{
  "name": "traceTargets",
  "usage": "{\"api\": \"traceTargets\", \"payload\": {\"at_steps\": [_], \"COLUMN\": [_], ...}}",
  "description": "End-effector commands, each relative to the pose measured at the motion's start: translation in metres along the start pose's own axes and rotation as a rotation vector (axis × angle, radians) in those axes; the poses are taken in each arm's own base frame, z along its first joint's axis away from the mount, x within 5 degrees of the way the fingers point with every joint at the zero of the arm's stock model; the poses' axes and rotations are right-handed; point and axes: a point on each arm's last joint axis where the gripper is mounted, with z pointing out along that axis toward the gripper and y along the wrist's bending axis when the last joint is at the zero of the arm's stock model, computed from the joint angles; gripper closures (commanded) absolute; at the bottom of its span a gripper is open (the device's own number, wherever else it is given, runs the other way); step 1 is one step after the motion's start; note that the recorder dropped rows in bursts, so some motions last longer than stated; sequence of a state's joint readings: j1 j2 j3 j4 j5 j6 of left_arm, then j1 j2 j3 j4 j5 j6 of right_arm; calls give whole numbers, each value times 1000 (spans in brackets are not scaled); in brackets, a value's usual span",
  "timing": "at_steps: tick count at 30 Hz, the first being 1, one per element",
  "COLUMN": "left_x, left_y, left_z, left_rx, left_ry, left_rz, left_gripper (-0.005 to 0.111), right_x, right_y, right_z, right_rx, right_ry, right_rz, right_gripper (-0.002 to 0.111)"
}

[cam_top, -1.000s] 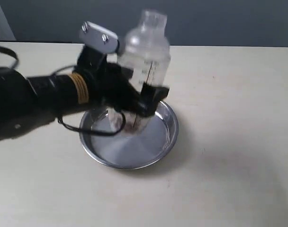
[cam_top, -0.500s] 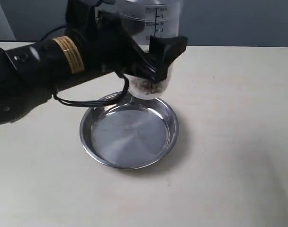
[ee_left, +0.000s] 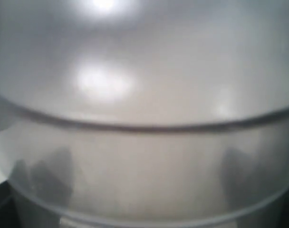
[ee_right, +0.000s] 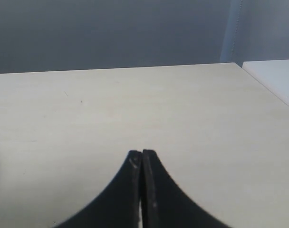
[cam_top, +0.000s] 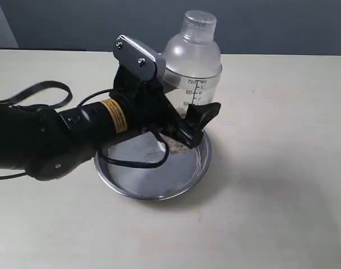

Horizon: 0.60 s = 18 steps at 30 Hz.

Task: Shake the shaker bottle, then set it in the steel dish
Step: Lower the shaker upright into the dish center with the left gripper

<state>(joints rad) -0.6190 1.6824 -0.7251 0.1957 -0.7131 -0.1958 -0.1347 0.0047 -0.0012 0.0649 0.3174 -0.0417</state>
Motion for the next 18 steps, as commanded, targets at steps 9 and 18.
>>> {"api": "traceTargets", "payload": {"at_steps": [9, 18], "left_x": [91, 98], "left_y": [35, 46], "left_z": [30, 27], "left_rx": [-201, -321], "left_ry": [-92, -80], "left_rz": [-129, -184], "left_gripper": [106, 106], "right_x": [-1, -1], "right_y": [0, 0], "right_z": [0, 0], "right_rx": [4, 4], "right_ry": [-16, -16], "right_rz": [0, 0], "right_gripper": [109, 109]}}
